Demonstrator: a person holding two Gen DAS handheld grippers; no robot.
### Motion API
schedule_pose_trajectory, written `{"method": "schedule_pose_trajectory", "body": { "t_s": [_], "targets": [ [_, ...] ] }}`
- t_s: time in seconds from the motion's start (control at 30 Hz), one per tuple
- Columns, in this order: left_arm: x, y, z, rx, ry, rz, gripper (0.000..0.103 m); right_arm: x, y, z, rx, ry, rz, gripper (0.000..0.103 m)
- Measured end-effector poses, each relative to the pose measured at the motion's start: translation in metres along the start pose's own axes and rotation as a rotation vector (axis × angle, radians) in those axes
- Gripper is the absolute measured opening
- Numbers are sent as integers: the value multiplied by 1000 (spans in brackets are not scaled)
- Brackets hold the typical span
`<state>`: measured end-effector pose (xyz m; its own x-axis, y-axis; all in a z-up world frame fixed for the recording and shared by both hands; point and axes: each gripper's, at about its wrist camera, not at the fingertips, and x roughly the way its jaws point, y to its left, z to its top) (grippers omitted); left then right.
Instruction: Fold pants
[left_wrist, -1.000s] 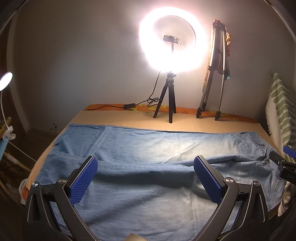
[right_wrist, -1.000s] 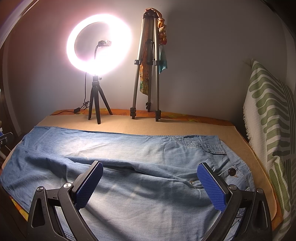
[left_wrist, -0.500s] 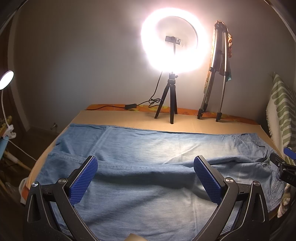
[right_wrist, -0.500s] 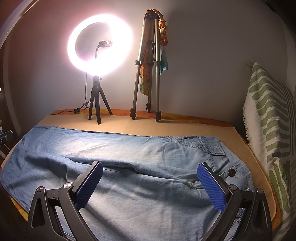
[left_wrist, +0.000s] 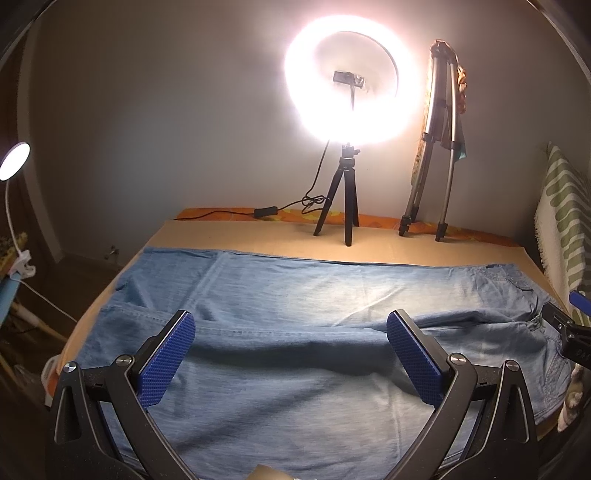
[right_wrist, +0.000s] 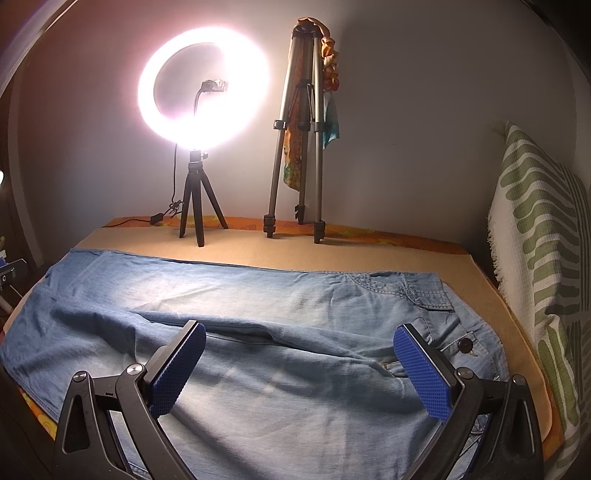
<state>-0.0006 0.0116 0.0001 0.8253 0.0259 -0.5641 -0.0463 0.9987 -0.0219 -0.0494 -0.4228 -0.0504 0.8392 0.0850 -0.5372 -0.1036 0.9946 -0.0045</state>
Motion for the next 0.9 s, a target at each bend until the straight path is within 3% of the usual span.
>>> {"method": "schedule_pose_trajectory", "body": {
  "t_s": [0.4, 0.53, 0.63, 0.9],
  "targets": [
    [-6, 23, 0, -5, -16, 40, 103, 0, 9, -3, -55, -65, 37, 103],
    [-8, 46, -3, -42, -37, -20, 96, 4, 12, -1, -75, -74, 87, 101],
    [-3, 68, -5, -101, -9, -26, 92, 8, 14, 3, -89, -75, 108, 97],
    [-3, 128, -15, -165, 14, 95, 77, 24, 16, 13, -65, -26, 192, 89]
  ]
}}
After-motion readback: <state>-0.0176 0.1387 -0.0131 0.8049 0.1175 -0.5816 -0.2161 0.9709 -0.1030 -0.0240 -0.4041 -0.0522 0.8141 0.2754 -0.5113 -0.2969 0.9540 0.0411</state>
